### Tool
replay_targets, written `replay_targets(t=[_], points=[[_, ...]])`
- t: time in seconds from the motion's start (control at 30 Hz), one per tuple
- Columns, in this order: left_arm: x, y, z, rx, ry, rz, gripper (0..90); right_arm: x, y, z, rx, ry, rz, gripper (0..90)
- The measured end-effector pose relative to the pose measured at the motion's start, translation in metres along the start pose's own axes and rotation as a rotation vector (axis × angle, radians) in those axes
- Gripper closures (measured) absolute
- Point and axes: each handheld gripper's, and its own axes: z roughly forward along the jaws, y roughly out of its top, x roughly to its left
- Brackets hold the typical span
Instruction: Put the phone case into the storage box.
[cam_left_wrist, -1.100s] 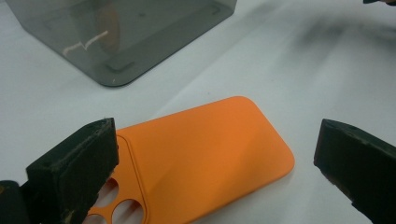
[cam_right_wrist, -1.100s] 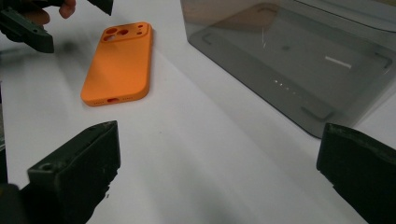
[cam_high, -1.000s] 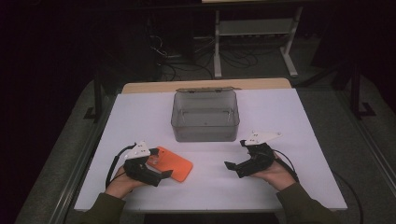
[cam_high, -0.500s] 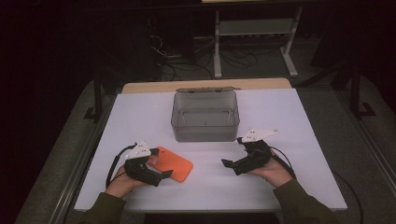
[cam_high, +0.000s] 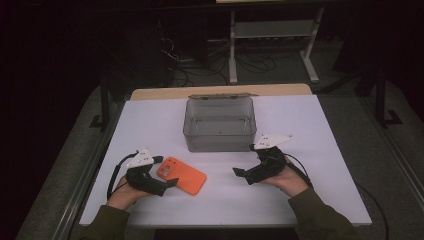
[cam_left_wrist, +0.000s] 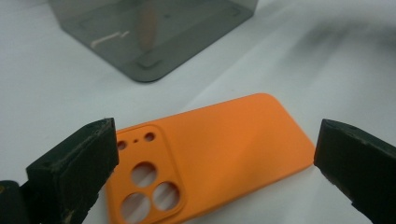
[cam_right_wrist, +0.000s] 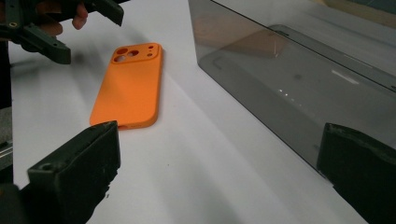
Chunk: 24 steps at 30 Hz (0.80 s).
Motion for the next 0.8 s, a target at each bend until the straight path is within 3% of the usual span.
replay_targets(t=[0.8], points=[[0.038, -0.021, -0.034, 0.002, 0.101, -0.049, 0.0, 0.002, 0.018, 0.017, 0.003, 0.016, -0.016, 0.0]])
